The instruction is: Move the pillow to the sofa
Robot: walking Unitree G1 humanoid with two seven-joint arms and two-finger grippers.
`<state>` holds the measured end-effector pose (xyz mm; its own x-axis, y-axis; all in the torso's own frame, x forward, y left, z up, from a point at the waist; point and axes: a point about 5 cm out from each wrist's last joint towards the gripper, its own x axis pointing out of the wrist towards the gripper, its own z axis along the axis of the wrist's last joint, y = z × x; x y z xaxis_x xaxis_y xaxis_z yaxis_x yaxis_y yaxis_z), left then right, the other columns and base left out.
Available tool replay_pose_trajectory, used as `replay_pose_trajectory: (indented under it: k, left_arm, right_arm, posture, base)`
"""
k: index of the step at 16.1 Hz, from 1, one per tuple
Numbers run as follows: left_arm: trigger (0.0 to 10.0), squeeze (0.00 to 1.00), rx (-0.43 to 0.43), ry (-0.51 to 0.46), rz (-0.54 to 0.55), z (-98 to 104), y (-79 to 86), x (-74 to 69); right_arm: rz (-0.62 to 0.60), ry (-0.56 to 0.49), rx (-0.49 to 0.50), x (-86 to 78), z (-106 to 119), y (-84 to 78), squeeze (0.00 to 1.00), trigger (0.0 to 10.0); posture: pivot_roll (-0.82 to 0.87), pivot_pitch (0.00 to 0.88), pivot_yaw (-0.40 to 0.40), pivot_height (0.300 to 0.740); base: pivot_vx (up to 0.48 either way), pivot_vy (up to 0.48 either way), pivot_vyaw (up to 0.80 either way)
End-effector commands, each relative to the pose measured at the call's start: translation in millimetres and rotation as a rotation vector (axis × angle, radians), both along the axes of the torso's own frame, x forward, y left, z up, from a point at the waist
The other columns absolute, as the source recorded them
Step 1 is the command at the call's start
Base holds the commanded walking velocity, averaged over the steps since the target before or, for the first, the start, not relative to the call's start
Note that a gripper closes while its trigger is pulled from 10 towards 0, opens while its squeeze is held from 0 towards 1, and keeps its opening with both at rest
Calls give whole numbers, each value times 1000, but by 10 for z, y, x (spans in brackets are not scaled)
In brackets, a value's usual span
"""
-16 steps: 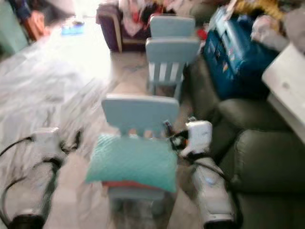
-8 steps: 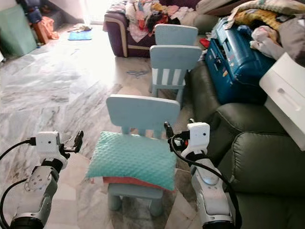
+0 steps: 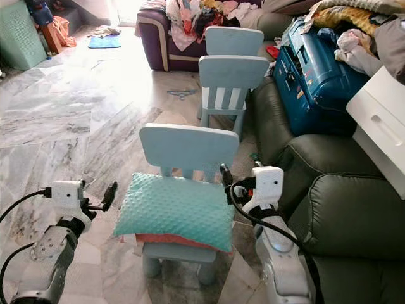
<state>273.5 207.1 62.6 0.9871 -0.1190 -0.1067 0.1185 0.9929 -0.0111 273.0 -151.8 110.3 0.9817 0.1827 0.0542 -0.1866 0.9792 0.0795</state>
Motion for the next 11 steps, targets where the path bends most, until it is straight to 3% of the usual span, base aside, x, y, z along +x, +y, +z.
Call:
replay_pose_trajectory:
  k: [1, 6, 11]
  left_arm:
    - [10000, 0, 19, -3, -29, 45, -2, 5]
    - [10000, 0, -15, -29, -93, 203, -167, 78]
    - [10000, 0, -3, 7, -57, 66, -134, -103]
  right_arm:
    - [-45, 5, 10, -30, 3, -81, 0, 10000]
    - [-113, 17, -24, -124, -11, -167, 0, 10000]
    - [-145, 34, -105, -280, 26, -527, 0, 10000]
  posture:
    - [-75, 86, 3, 740]
    - [-93, 71, 30, 740]
    - [-118, 72, 11, 740]
  base:
    - [0, 0, 0]
    - [0, 0, 0]
    - [0, 0, 0]
